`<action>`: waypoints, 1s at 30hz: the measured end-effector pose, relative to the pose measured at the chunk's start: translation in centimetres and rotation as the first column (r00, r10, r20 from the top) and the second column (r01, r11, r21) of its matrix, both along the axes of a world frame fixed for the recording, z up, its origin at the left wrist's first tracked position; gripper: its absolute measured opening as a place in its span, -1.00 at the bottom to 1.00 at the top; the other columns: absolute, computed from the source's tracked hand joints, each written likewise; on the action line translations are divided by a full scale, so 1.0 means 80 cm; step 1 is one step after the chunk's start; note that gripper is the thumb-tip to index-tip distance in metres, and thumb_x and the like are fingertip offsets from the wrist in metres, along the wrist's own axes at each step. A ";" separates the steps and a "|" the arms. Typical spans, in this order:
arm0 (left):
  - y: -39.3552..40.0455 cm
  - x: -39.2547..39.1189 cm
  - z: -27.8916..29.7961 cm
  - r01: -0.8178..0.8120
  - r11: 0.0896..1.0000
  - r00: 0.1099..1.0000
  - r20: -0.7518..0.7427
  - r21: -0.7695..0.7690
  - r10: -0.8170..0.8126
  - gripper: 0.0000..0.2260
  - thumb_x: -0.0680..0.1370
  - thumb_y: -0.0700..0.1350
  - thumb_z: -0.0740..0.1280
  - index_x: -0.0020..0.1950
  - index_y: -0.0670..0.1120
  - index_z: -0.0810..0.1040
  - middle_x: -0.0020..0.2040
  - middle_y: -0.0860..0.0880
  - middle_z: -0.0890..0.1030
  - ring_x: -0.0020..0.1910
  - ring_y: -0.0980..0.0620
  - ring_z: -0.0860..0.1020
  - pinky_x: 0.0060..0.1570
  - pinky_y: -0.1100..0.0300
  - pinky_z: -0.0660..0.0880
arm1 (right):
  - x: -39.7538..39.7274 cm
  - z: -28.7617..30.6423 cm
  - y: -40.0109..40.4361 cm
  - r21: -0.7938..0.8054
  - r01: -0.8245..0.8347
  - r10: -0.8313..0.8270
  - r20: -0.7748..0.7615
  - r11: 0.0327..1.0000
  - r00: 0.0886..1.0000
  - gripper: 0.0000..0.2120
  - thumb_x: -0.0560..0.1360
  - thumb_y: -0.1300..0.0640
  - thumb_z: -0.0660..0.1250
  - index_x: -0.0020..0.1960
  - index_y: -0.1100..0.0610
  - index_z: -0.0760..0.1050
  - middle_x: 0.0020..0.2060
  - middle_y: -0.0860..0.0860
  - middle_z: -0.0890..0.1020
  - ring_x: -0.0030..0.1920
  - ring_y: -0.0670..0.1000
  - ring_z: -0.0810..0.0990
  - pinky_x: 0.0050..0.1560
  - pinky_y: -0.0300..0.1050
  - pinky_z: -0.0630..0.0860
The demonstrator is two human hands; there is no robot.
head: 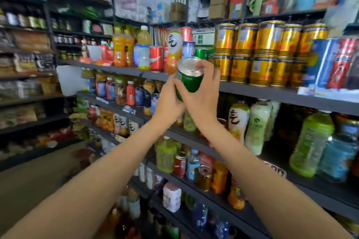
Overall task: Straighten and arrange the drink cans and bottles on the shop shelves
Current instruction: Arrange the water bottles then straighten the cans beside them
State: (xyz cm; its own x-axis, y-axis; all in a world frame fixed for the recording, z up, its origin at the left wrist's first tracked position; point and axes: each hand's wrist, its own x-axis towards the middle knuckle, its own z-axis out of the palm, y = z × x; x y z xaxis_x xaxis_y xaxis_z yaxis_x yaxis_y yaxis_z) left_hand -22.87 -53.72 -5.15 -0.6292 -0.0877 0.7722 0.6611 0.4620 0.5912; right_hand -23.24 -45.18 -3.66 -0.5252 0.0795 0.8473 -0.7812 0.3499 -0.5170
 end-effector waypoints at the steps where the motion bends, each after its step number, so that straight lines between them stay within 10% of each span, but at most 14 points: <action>1: -0.015 -0.005 0.009 -0.030 0.999 0.999 -0.016 0.033 0.031 -0.61 0.46 -0.22 0.37 0.23 -0.07 0.33 0.07 0.07 0.50 0.02 0.25 0.50 0.01 0.48 0.42 | -0.006 0.008 -0.018 0.008 -0.042 0.042 0.003 0.999 0.999 -0.51 0.39 0.01 0.44 0.22 0.07 0.33 0.08 0.04 0.39 0.13 0.02 0.41 0.08 -0.22 0.39; 9: -0.124 -0.105 0.043 -0.216 0.963 0.973 0.112 0.159 0.200 -0.49 0.40 -0.01 0.47 0.28 -0.11 0.41 0.14 -0.05 0.57 0.12 0.01 0.52 0.12 0.08 0.49 | -0.139 0.064 -0.091 0.214 -0.304 0.277 0.146 0.928 0.950 -0.50 0.53 -0.08 0.25 0.39 0.08 0.25 0.25 0.10 0.46 0.24 0.07 0.45 0.26 0.05 0.41; 18: -0.186 -0.221 0.090 -0.106 0.973 0.978 0.197 0.205 0.065 -0.56 0.37 0.07 0.48 0.16 -0.01 0.41 0.13 0.00 0.56 0.13 0.04 0.52 0.16 0.09 0.49 | -0.288 0.127 -0.099 0.484 0.258 -0.407 0.233 0.836 0.883 -0.33 0.52 0.06 0.30 0.50 -0.03 0.01 0.37 0.28 0.17 0.33 0.32 0.25 0.28 0.12 0.30; 24: -0.196 -0.275 0.088 -0.048 0.982 0.975 0.221 0.184 0.006 -0.46 0.34 0.05 0.51 0.25 -0.08 0.45 0.18 0.01 0.56 0.15 0.06 0.51 0.16 0.11 0.47 | -0.309 0.115 -0.115 0.360 0.377 -0.447 0.133 0.853 0.884 -0.49 0.46 0.11 0.39 0.30 0.15 0.22 0.20 0.25 0.32 -0.01 0.26 0.49 -0.01 0.05 0.45; 30: -0.187 -0.298 0.092 0.090 0.973 0.962 0.236 0.214 -0.141 -0.50 0.33 0.04 0.52 0.22 -0.05 0.50 0.15 -0.01 0.59 0.11 0.04 0.54 0.15 0.12 0.48 | -0.293 0.121 -0.127 0.221 0.356 -0.389 0.127 0.908 0.912 -0.64 0.43 0.20 0.38 0.05 0.14 0.21 0.01 0.12 0.31 -0.18 0.05 0.32 -0.11 -0.16 0.35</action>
